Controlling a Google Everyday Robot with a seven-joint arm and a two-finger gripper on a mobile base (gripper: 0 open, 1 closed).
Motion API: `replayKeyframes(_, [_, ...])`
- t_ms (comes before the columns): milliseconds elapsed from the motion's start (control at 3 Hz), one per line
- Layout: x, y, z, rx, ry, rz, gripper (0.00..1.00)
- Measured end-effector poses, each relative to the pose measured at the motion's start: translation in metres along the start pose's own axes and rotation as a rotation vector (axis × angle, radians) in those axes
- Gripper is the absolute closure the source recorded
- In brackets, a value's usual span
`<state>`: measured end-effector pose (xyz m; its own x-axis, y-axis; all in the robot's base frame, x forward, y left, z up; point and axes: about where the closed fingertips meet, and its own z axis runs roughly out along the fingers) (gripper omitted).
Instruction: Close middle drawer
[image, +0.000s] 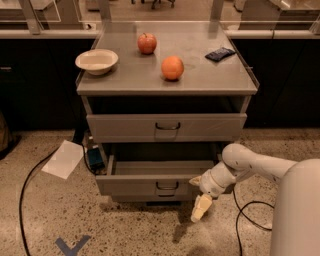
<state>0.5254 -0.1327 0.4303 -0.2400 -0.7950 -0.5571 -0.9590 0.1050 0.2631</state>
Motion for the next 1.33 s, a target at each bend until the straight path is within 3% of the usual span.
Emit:
replayKeyframes(333, [-0.002, -0.021, -0.003, 0.023, 0.012, 0.001, 0.00])
replayKeyframes(667, [-0.004, -0.039, -0.027, 0.101, 0.001, 0.007, 0.00])
replayKeyframes(1000, [-0.004, -0.039, -0.027, 0.100, 0.001, 0.007, 0.00])
replayKeyframes(1333, [-0.003, -0.038, -0.003, 0.050, 0.010, 0.009, 0.00])
